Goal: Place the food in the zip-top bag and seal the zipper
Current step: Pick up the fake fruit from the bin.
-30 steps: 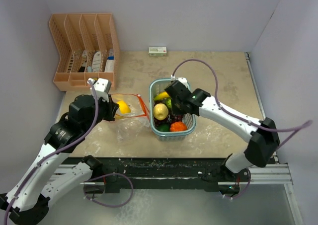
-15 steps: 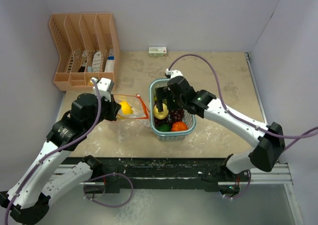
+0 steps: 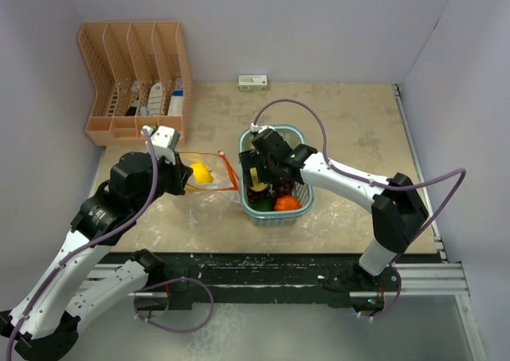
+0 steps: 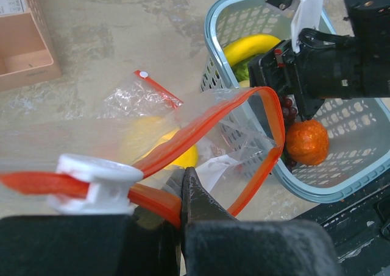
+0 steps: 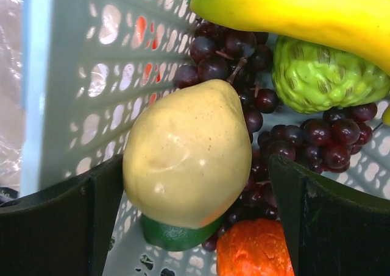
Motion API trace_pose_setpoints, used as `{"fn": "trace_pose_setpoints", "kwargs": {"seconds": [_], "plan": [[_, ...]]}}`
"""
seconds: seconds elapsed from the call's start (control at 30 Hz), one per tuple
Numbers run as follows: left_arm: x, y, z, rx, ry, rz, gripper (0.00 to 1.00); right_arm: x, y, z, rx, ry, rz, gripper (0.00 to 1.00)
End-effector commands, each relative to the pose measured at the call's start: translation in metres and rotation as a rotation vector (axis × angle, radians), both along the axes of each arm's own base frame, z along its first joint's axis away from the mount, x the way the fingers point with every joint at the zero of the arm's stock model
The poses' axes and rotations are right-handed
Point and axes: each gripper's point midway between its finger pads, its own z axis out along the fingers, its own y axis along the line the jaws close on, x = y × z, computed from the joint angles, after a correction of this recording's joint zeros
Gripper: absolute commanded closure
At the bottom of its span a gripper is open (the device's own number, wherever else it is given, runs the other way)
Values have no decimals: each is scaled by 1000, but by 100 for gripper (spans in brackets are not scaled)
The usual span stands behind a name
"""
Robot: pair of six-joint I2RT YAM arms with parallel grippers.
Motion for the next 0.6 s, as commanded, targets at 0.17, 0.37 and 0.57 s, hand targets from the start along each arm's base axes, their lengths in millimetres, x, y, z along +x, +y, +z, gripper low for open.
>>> {"fn": "trace_pose_setpoints", "kwargs": {"seconds": [0.17,0.37,0.57], "plan": [[1,1,25,-45,-64,9,100,11,14,-7,17,-8,-4,12],[2,2,28,-48,-69,16,100,9,6,23,36,-44,-23,53],[8,-4,29,-49,-62,9,100,-3,-6,90,134,-150,8,58]]}}
